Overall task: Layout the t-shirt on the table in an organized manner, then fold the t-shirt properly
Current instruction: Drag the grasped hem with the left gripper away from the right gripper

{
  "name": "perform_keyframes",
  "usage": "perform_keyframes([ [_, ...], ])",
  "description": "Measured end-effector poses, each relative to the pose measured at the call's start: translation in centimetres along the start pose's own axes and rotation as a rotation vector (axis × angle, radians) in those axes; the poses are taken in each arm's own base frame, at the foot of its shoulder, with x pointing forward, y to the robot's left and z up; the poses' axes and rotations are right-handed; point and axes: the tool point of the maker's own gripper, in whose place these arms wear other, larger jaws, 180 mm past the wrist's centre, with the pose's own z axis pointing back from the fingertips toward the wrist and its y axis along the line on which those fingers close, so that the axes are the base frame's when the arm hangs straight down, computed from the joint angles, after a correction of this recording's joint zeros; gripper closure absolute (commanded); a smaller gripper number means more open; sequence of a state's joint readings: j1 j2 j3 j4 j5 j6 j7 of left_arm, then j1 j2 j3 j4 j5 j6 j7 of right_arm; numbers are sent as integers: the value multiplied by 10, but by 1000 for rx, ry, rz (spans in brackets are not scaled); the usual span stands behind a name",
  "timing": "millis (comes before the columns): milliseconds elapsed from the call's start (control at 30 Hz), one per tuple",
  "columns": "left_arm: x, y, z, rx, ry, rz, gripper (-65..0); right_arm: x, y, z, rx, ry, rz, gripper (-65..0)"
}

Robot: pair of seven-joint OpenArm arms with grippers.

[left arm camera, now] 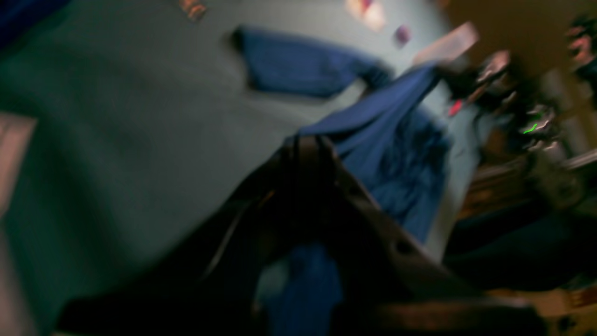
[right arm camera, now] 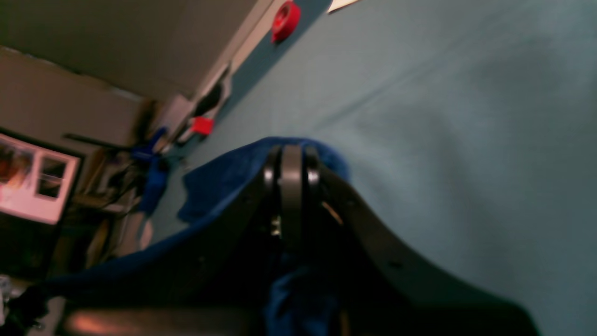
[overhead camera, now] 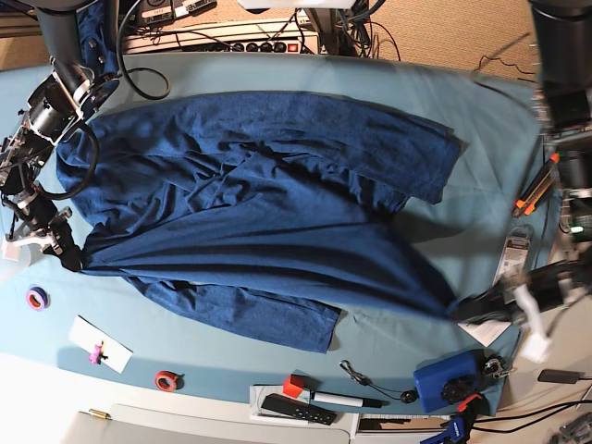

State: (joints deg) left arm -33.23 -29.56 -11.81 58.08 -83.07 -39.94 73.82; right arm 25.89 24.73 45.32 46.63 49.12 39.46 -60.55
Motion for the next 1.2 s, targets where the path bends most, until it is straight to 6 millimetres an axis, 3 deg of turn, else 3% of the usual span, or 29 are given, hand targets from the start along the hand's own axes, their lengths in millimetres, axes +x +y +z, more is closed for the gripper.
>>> perform_keyframes([
  [100,1,3,-30,38,-53,-15,0,-1,-12,1,-65,2,38,0],
  [233,-7,18,-53,142,-58,-62,0,5,-26,2,-145,-22,105,0],
  [433,-8,31,-58,226,-59,-102,0,16,-53,9,-305,-59,152,0],
  [667,-12,51,-52,342,-35,-89,0,20,-54,9,-321,-71,156,0],
  [700,-13,52,-52,351,-26,-95,-47,20,-53,9,-318,-69,160,0],
  [733,-14,54,-51,361,-17,-103,-168,19,-51,8,-304,-65,173,0],
  [767,-16,56,-51,370,-5,-113,-276,19,-47,7,-283,-60,193,-42],
  [800,-17,58,-52,385,2,-106,-344,19,-45,6,-272,-58,202,-132],
  [867,-23,67,-53,454,26,-65,-363,19,-46,6,-273,-59,201,-273],
  [900,-27,70,-54,478,51,-70,-363,19,-46,7,-275,-58,202,-293],
  [1067,-41,69,-62,482,121,-110,-362,27,-45,9,-268,-84,197,-292],
  [1200,-38,72,-49,474,122,-104,-353,44,-42,22,-232,-111,191,-292],
])
